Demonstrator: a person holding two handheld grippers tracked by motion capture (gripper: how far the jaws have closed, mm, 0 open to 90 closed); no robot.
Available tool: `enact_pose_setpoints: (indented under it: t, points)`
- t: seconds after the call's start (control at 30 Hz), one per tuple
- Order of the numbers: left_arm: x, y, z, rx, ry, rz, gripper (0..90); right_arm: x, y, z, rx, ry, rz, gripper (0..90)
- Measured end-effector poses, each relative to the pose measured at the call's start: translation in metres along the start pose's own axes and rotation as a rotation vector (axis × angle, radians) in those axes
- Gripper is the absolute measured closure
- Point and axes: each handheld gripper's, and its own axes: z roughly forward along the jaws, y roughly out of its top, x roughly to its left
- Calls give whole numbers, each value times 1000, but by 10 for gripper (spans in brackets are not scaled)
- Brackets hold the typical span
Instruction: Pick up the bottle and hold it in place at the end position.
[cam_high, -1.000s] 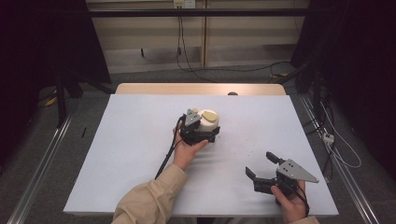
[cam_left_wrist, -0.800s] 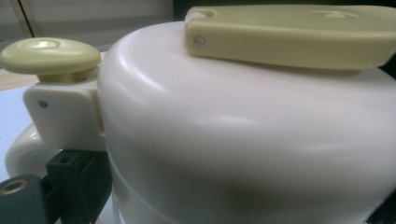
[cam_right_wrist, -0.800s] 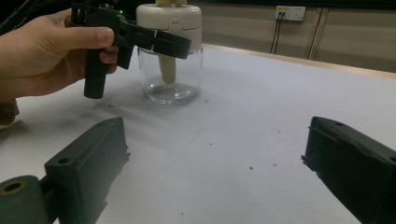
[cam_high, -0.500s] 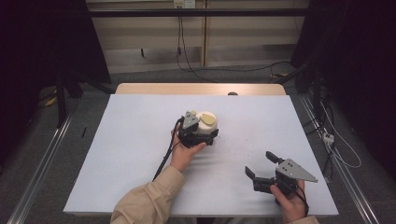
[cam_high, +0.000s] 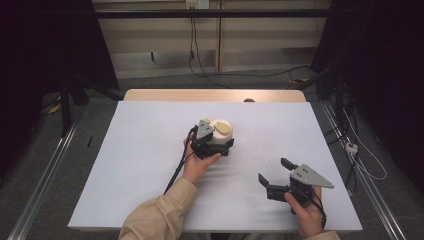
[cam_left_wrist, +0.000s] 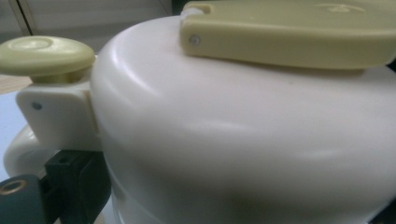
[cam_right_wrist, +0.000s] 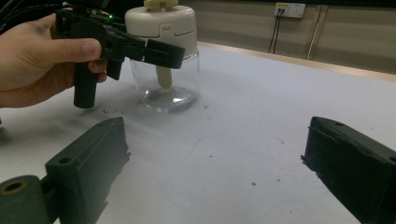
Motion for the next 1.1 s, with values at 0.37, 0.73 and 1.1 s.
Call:
enact_pose_setpoints:
  t: [0.37,0.73,1.1]
  points:
    - [-2,-1,1,2,8,15,52,0,10,13,12,12,21,56]
    - [-2,-1,1,6,11,25,51,4,25,31,19,25,36,57]
    - [-3,-1,2,8,13,27,51,5,37,44,15,63,50,65]
